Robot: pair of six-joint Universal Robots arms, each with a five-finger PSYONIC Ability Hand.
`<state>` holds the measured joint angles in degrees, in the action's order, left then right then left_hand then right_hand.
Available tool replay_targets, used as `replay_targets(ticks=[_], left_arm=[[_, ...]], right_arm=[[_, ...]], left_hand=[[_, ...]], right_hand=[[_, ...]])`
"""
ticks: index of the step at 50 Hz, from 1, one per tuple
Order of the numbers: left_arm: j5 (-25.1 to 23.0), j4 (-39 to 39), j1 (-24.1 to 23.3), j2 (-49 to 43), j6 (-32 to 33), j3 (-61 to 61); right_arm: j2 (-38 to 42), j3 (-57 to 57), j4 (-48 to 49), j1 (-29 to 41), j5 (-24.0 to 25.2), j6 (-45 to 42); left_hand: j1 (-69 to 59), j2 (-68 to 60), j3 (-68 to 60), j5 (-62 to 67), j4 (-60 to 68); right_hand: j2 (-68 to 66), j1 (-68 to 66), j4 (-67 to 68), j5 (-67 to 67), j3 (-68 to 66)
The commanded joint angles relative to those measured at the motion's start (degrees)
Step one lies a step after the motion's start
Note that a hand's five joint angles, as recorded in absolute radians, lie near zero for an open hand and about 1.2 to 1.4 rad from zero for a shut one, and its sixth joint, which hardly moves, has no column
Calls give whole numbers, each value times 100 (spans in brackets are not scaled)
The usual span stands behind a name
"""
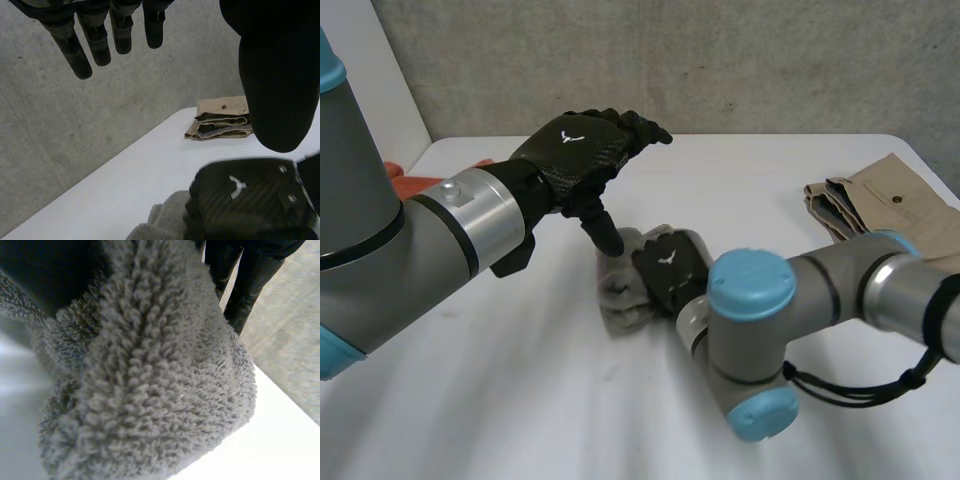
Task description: Fold the laundry.
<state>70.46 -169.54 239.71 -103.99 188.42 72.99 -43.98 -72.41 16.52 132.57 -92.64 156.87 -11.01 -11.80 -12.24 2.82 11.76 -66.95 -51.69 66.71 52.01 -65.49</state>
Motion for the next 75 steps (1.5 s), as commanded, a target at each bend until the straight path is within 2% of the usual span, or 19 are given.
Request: replay_targets(ticks=[1,6,11,14,16,19,23,26,35,39,42,51,62,65,67,69,70,71,75], left_arm=[[3,0,6,11,1,31],[3,0,23,55,1,40],[-6,0,23,63,1,40],[3,0,23,63,1,40],[-6,-9,32,63,1,40],[3,-9,32,55,1,40],[3,-26,32,63,1,40],[3,-35,32,63,1,40],[12,-35,23,72,1,49],[12,-35,23,72,-25,66],[3,-44,14,72,-69,75],[12,-61,6,72,-87,75],[3,-97,6,55,-201,75],[3,-97,6,55,-210,75],[12,-105,6,55,-210,75],[3,-105,6,55,-210,75],[3,-105,6,55,-210,75],[3,-105,14,55,-210,75],[3,-105,23,63,-210,75]], right_arm=[[-568,-177,-254,-635,105,-69],[-823,-458,-430,-1417,500,-534],[-1104,-678,-474,-2225,1238,-1342],[-1131,-696,-474,-2665,1800,-1843],[-1061,-625,-466,-2894,2362,-2177],[-938,-390,-395,-3139,3003,-2319],[-736,426,-387,-3281,3409,-2170],[-613,1069,-378,-3360,3384,-1854],[99,3573,-89,-3957,3445,-36],[467,4180,26,-4317,3497,229],[644,4349,27,-4546,3673,300],[1409,3956,-131,-5450,5236,292],[1541,3120,-220,-6391,6203,265],[1506,3049,-220,-6524,6319,239],[1480,3031,-237,-6594,6337,204],[1436,2987,-298,-6603,6337,169],[1366,2935,-464,-6603,6328,142],[1305,2900,-587,-6595,6319,125],[673,2837,-1501,-6560,6021,54]], left_hand=[[-223,-145,-100,42,149],[-223,-145,-100,42,149],[-223,-145,-100,42,149],[-223,-145,-100,42,149],[-223,-145,-100,42,149],[-223,-145,-100,42,149],[-223,-145,-100,42,149],[-223,-145,-100,42,149],[-223,-145,-100,42,149],[-223,-145,-100,42,149],[-223,-145,-100,42,149],[-223,-145,-100,42,149],[-223,-145,-100,42,149],[-223,-145,-100,42,149],[-223,-145,-100,42,149],[-223,-145,-100,42,149],[-223,-145,-100,42,149],[-223,-145,-100,42,149],[-223,-145,-100,42,149]], right_hand=[[-1305,-2831,1329,1799,-1451],[-1305,-2831,1329,1799,-1451],[-1305,-2831,1329,1799,-1451],[-1305,-2831,1329,1799,-1451],[-1305,-2831,1329,1799,-1451],[-1305,-2831,1329,1799,-1451],[-1305,-2831,1329,1799,-1451],[-1305,-2831,1329,1799,-1451],[-1305,-2831,1329,1799,-1451],[-1305,-2831,1329,1799,-1451],[-1305,-2831,1329,1799,-1451],[-1305,-2831,1329,1799,-1451],[-1305,-2831,1329,1799,-1451],[-1305,-2831,1329,1799,-1451],[-760,-2286,784,1253,-906],[916,-610,-892,-422,770],[4040,2514,-4016,-3547,3894],[5695,4169,-5671,-5201,5549],[5695,4169,-5671,-5201,5549]])
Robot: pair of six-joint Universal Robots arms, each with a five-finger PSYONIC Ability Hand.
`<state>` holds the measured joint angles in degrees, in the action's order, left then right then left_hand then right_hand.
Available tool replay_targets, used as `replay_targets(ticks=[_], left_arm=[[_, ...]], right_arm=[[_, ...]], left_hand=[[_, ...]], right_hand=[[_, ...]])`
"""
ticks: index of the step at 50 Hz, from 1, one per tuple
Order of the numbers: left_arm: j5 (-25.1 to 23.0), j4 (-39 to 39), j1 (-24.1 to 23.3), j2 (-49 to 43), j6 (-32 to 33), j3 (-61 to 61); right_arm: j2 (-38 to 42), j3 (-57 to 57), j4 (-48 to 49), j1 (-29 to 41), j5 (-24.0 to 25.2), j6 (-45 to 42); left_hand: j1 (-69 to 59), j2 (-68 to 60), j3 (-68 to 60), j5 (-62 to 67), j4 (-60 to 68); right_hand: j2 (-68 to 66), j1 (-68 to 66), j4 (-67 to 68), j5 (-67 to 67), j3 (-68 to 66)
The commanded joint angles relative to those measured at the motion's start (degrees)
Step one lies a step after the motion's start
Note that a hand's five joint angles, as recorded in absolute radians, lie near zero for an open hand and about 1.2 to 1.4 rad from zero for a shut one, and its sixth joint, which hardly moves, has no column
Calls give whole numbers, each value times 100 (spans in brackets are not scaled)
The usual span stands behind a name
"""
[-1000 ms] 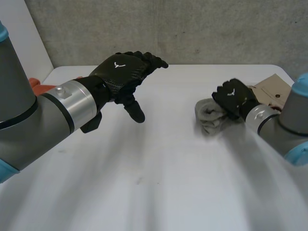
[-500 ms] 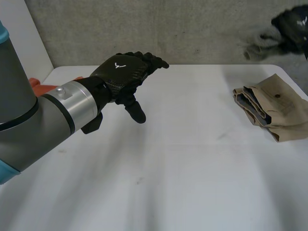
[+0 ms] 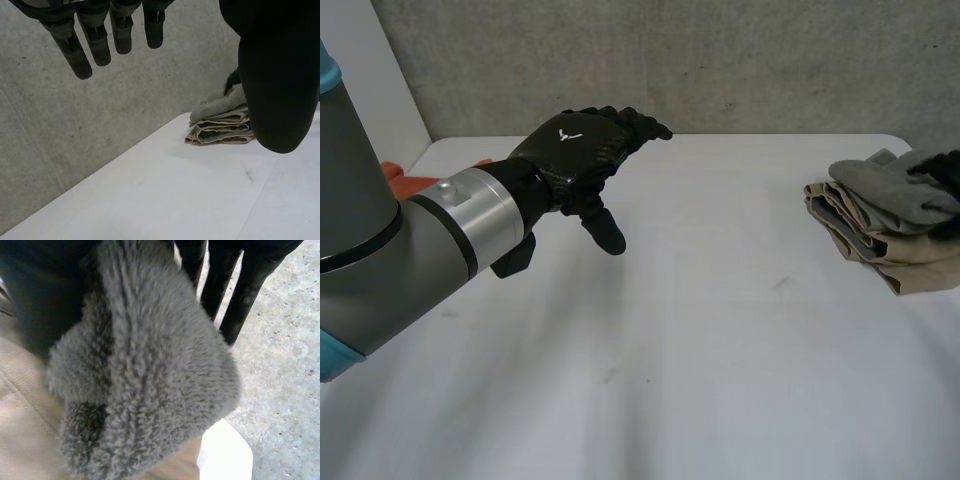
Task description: Fold the laundry.
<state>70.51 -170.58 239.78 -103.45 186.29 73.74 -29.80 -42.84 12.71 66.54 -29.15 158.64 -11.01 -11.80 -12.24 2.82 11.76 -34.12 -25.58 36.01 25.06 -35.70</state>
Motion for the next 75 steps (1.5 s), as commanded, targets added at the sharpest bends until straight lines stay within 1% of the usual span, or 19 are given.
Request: replay_targets(ticks=[1,6,7,10,14,21,26,32,38,43,47,51,55,57,60,64,67,72,75], left_arm=[[-2,-1,16,9,3,0],[-2,-1,16,18,3,-9],[-2,-1,16,18,3,-9],[7,-1,16,26,3,-9],[7,-1,16,53,3,-18],[121,-37,60,149,-40,-26],[498,-89,279,202,-181,-44],[981,-133,526,272,-216,17],[1527,-352,965,474,-164,298],[1527,-748,1386,527,-128,571],[1484,-1161,1957,475,-128,659],[1133,-1364,2538,28,38,607],[404,-1425,3012,-886,810,282],[78,-1408,3267,-1422,1469,-8],[-55,-1373,3601,-2228,2363,-490],[50,-1337,3769,-3038,3226,-1062],[112,-1372,3822,-3470,3597,-1405],[165,-1372,3831,-3963,3651,-1871],[174,-1372,3840,-4183,3651,-2091]], right_arm=[[-868,-85,-1296,43,-450,-131],[-1554,214,-1903,61,-1784,-140],[-1738,319,-1973,87,-2274,-157],[-2063,355,-2018,183,-2981,-131],[-2687,338,-2141,919,-4078,-87],[-3084,-162,-2141,2388,-5126,-61],[-3697,-1416,-1835,3223,-5679,411],[-4216,-2700,-1211,3803,-5760,870],[-4464,-3494,-551,4182,-5812,827],[-4499,-3872,-401,4367,-5821,739],[-4490,-4047,-445,4393,-5821,564],[-4499,-4267,-436,4437,-5821,336],[-4499,-4452,-392,4481,-5821,160],[-4499,-4505,-392,4481,-5813,98],[-4490,-4602,-392,4490,-5804,45],[-4473,-4663,-383,4552,-5804,36],[-4438,-4698,-383,4561,-5804,27],[-4420,-4734,-348,4552,-5795,18],[-4411,-4760,-322,4552,-5795,-17]], left_hand=[[-223,-145,-100,42,149],[-223,-145,-100,42,149],[-223,-145,-100,42,149],[-223,-145,-100,42,149],[-223,-145,-100,42,149],[-223,-145,-100,42,149],[-206,-128,-83,25,132],[-190,-111,-66,9,115],[-122,-44,1,-59,48],[-89,-10,34,-92,14],[-55,24,68,-126,-20],[-55,24,68,-126,-20],[-72,7,51,-109,-3],[-55,24,68,-126,-20],[-55,24,68,-126,-20],[-55,24,68,-126,-20],[-55,24,68,-126,-20],[-290,-211,-167,109,215],[-1294,-1216,-1171,1113,1220]], right_hand=[[2412,1558,-2601,-2506,2570],[2412,1558,-2601,-2506,2570],[2412,1558,-2601,-2506,2570],[2412,1558,-2601,-2506,2570],[2412,1558,-2601,-2506,2570],[2412,1558,-2601,-2506,2570],[2412,1558,-2601,-2506,2570],[2412,1558,-2601,-2506,2570],[2412,1558,-2601,-2506,2570],[2412,1558,-2601,-2506,2570],[2412,1558,-2601,-2506,2570],[2412,1558,-2601,-2506,2570],[2412,1558,-2601,-2506,2570],[2412,1558,-2601,-2506,2570],[2412,1558,-2601,-2506,2570],[2412,1558,-2601,-2506,2570],[2412,1558,-2601,-2506,2570],[2412,1558,-2601,-2506,2570],[2412,1558,-2601,-2506,2570]])
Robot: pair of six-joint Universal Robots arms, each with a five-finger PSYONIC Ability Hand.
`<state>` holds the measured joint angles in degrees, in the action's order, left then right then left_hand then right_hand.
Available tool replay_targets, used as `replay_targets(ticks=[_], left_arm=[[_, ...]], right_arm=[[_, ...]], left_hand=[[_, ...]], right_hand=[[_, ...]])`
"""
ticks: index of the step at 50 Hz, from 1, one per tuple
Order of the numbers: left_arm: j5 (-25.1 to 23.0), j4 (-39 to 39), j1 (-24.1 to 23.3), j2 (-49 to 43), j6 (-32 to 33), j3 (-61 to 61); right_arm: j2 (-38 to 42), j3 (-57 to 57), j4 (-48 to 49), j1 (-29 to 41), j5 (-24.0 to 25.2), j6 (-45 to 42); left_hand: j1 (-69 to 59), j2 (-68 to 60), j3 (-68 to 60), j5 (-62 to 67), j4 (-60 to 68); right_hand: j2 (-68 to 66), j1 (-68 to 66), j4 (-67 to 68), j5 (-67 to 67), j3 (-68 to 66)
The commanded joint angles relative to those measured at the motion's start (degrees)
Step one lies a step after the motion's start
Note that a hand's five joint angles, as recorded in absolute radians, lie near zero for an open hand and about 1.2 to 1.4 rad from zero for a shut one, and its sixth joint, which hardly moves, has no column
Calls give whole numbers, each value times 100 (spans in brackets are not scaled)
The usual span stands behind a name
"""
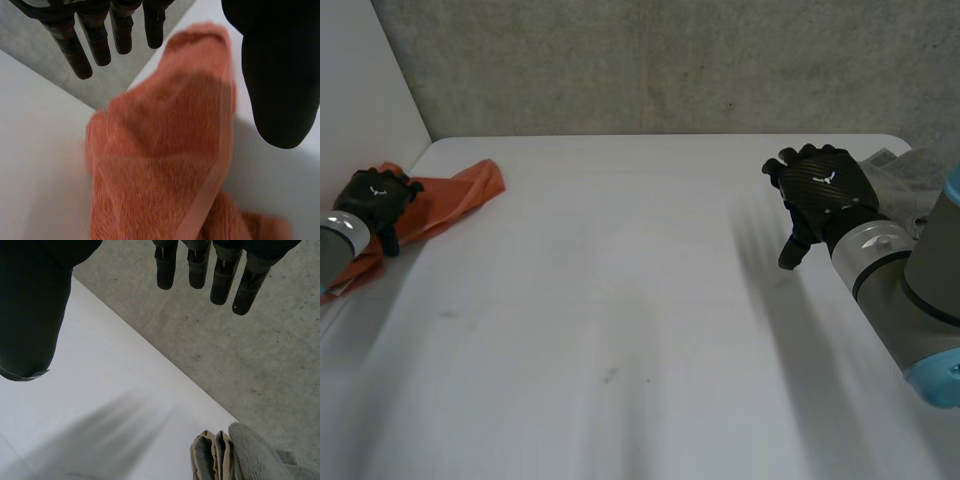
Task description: Fold the laundry.
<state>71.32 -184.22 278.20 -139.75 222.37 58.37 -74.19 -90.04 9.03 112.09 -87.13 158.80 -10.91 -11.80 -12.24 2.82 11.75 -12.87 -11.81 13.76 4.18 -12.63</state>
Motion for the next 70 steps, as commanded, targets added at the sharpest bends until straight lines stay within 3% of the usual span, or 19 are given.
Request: replay_targets(ticks=[1,3,4,5,11,14,19,24,28,30,31,32,34,40,48,55,60,70], left_arm=[[101,-9,-3,-588,43,-590],[93,-9,-11,-624,26,-652],[92,-35,-55,-615,0,-661],[110,-70,-90,-598,-1,-661],[716,-719,-591,86,-185,-179],[980,-1282,-942,807,-606,436],[1024,-1582,-1680,1897,-1844,1281],[963,-1424,-2935,2715,-3416,1904],[936,-1345,-3622,2751,-3955,1976],[980,-1344,-3712,2681,-3947,1950],[998,-1353,-3703,2611,-3930,1932],[1015,-1379,-3668,2454,-3825,1897],[1015,-1362,-3580,2312,-3588,1818],[989,-1187,-2388,2066,-2289,1519],[892,-1028,-1296,1240,-1601,852],[313,-441,-347,336,-531,61],[268,-343,-187,-201,131,-431],[259,-272,120,-808,140,-1135]], right_arm=[[27,-40,55,-3,3,-51],[36,-48,63,-3,3,-86],[36,-49,64,-3,3,-95],[36,-40,64,-3,3,-113],[36,-22,72,-47,3,-174],[36,4,72,-64,-6,-192],[18,92,64,-108,-14,-201],[9,189,55,-117,-14,-201],[9,198,55,-117,-14,-201],[9,189,55,-117,-14,-201],[9,163,55,-117,-14,-201],[9,154,55,-117,-14,-201],[9,136,55,-117,-6,-201],[18,162,64,-126,21,-201],[27,189,64,-91,12,-201],[53,145,64,-56,3,-262],[124,136,64,-56,-6,-324],[264,145,72,-47,-6,-332]], left_hand=[[-1710,-1621,-1576,1518,1625],[-3736,-3647,-3603,3545,3652],[-6480,-6391,-6347,6289,6396],[-6905,-6816,-6772,6714,6821],[-6909,-6820,-6776,6718,6825],[-6909,-6820,-6776,6718,6825],[-6909,-6820,-6776,6718,6825],[-6909,-6820,-6776,6718,6825],[-6909,-6820,-6776,6718,6825],[-6428,-6340,-6295,6237,6344],[-4941,-4853,-4808,4750,4857],[-2062,-1973,-1929,1871,1978],[-792,-703,-659,601,708],[-620,-531,-487,429,536],[-620,-531,-487,429,536],[-620,-531,-487,429,536],[-620,-531,-487,429,536],[-704,-615,-571,513,620]], right_hand=[[287,181,-376,-418,263],[287,181,-376,-418,263],[287,181,-376,-418,263],[287,181,-376,-418,263],[287,181,-376,-418,263],[287,181,-376,-418,263],[287,181,-376,-418,263],[287,181,-376,-418,263],[287,181,-376,-418,263],[287,181,-376,-418,263],[287,181,-376,-418,263],[287,181,-376,-418,263],[287,181,-376,-418,263],[287,181,-376,-418,263],[287,181,-376,-418,263],[287,181,-376,-418,263],[287,181,-376,-418,263],[287,181,-376,-418,263]])
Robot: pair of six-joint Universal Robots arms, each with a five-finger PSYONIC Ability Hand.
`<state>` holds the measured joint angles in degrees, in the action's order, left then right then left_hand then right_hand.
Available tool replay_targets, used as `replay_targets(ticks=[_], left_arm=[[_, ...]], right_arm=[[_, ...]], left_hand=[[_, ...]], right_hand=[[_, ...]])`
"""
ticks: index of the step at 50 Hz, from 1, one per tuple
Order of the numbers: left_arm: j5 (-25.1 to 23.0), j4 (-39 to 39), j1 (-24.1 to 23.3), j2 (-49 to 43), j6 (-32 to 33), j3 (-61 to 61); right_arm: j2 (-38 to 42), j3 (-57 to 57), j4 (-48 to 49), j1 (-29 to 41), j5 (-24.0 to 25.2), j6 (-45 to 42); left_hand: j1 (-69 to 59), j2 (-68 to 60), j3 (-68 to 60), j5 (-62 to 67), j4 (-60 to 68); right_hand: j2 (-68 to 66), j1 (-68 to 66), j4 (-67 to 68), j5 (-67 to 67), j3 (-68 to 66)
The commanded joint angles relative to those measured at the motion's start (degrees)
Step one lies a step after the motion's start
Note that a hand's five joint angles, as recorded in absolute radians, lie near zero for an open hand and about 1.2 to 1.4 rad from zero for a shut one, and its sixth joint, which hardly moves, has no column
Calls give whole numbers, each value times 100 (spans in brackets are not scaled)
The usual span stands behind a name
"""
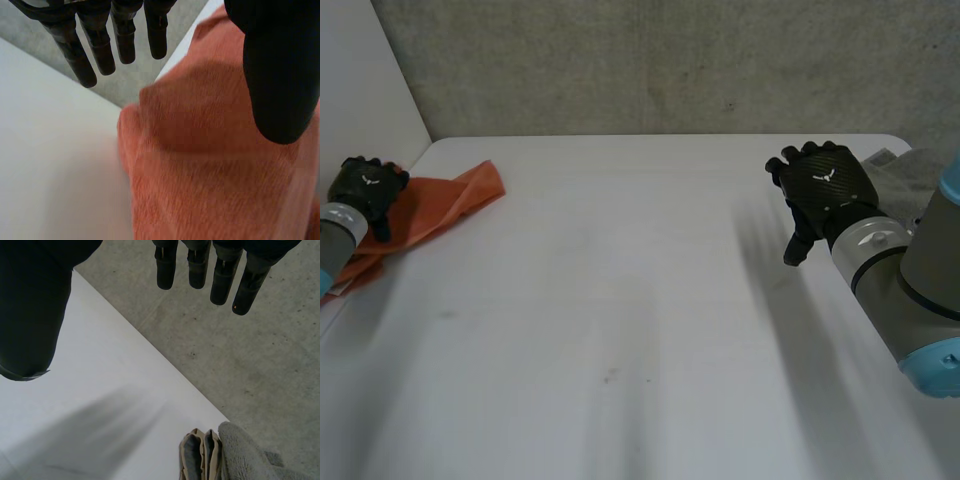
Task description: Fold the laundry.
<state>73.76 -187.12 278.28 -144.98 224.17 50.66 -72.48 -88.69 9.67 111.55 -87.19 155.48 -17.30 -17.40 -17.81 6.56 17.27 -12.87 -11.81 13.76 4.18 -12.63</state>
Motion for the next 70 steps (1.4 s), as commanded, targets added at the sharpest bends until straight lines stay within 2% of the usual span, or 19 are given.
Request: replay_targets(ticks=[1,4,8,16,24,29,36,37,38,41,42,44,50,70], left_arm=[[16,26,112,-337,-40,-443],[7,44,112,-399,-40,-540],[-11,141,112,-540,-40,-707],[51,220,86,-698,-40,-830],[428,167,24,-628,-57,-786],[482,211,-64,-356,-145,-646],[289,53,-213,496,-1014,101],[245,18,-213,549,-1120,128],[131,-34,-213,611,-1286,180],[-98,9,-205,576,-1375,128],[-273,61,-196,524,-1376,102],[-406,123,-187,454,-1376,67],[-476,492,-169,50,-1376,-319],[-485,597,-169,-742,-1376,-1198]], right_arm=[[103,10,8,7,1,-1],[129,10,8,7,1,-1],[182,19,8,7,1,-1],[217,10,8,7,1,-1],[217,1,0,7,1,-1],[217,-8,0,7,1,-1],[217,27,0,7,1,-1],[217,28,0,7,1,-1],[217,19,0,7,1,-9],[217,1,0,7,1,-1],[217,-8,0,7,1,-9],[217,-8,0,7,1,-9],[217,1,0,-1,1,-9],[357,54,8,-19,1,-9]], left_hand=[[-165,-155,-114,239,168],[-568,-558,-517,642,572],[-1895,-1885,-1844,1969,1898],[-6263,-6253,-6212,6337,6267],[-6270,-6260,-6219,6344,6273],[-6270,-6260,-6219,6344,6273],[-6270,-6260,-6219,6344,6273],[-5789,-5779,-5738,5863,5793],[-2820,-2810,-2769,2894,2824],[-2236,-2227,-2185,2311,2240],[-1302,-1293,-1251,1377,1306],[-856,-847,-806,931,860],[-889,-879,-838,963,893],[-1679,-1670,-1628,1754,1683]], right_hand=[[287,181,-376,-418,263],[287,181,-376,-418,263],[287,181,-376,-418,263],[287,181,-376,-418,263],[287,181,-376,-418,263],[287,181,-376,-418,263],[287,181,-376,-418,263],[287,181,-376,-418,263],[287,181,-376,-418,263],[287,181,-376,-418,263],[287,181,-376,-418,263],[287,181,-376,-418,263],[287,181,-376,-418,263],[287,181,-376,-418,263]])
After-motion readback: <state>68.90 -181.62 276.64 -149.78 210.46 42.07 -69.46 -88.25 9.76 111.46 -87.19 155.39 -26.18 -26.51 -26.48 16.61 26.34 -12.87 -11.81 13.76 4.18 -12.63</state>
